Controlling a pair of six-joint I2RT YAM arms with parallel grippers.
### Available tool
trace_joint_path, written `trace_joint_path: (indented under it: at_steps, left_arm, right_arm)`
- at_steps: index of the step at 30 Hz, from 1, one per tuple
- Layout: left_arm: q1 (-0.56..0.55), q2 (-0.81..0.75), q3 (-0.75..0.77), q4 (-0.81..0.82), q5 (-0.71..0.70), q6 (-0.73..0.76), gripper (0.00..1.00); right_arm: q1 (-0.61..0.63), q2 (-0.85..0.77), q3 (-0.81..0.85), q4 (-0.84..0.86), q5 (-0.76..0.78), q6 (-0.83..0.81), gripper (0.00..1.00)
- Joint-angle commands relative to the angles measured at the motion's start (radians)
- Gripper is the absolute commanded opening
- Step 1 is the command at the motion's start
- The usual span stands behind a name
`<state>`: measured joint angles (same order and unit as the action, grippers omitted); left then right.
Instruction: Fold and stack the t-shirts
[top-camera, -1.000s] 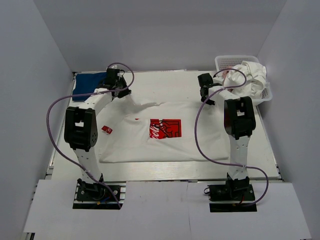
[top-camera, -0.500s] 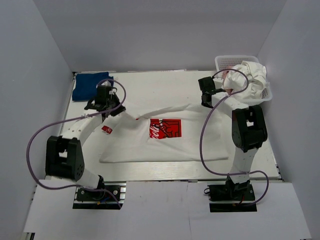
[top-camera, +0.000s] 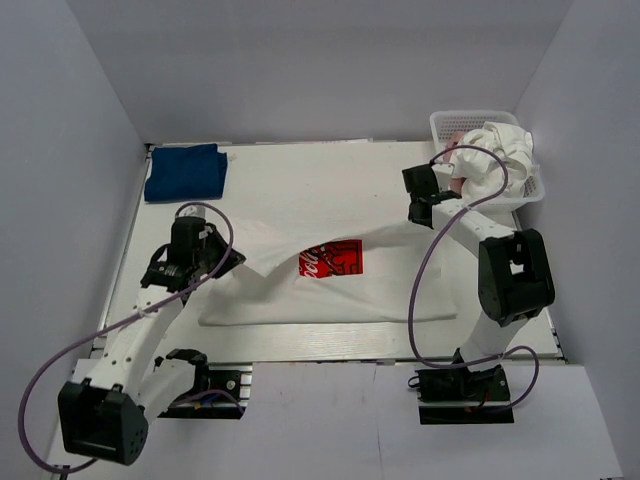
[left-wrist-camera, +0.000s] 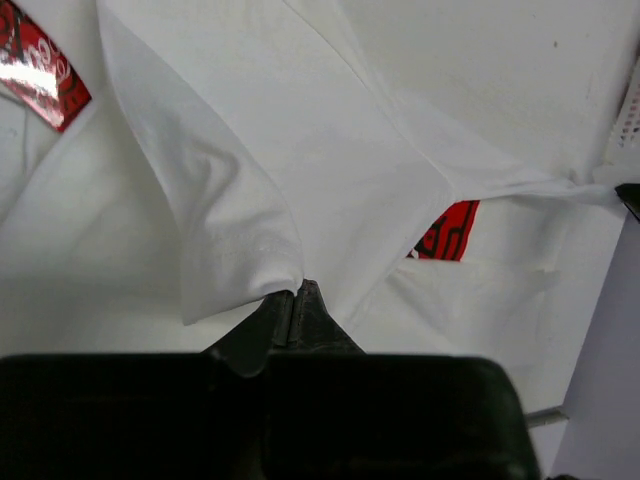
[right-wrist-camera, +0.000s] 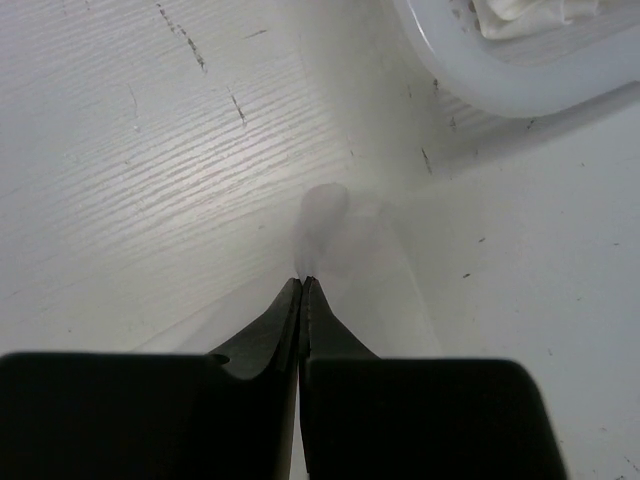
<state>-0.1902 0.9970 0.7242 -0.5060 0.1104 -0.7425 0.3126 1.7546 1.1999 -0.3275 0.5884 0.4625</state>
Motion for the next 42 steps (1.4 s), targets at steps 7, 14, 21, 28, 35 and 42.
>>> trace_joint_path:
  at_steps: [7, 14, 21, 28, 35, 42]
  left_arm:
    - [-0.003, -0.230, -0.147, -0.147, 0.104, -0.075, 0.00]
    - [-0.003, -0.270, -0.249, -0.216, 0.160, -0.106, 0.61]
    - [-0.003, -0.270, -0.175, -0.282, 0.091, -0.086, 1.00]
    - [-0.003, -0.126, -0.071, -0.085, 0.037, -0.023, 1.00]
    - [-0.003, 0.167, -0.042, 0.176, 0.089, 0.008, 1.00]
    - [-0.003, 0.561, 0.081, 0.290, 0.075, 0.017, 1.00]
  right_arm:
    - [0.010, -0.118, -0.100, 0.065, 0.001, -0.007, 0.00]
    - [0.014, -0.155, -0.220, 0.042, 0.016, 0.091, 0.09]
    - [0.010, -0.318, -0.390, -0.080, 0.076, 0.263, 0.62]
    - [0.014, -0.428, -0.389, -0.082, 0.127, 0.243, 0.79]
    - [0.023, -0.328, -0.336, 0.232, -0.297, -0.056, 0.90]
    - [0.051, -0.118, -0.313, 0.301, -0.464, -0.078, 0.90]
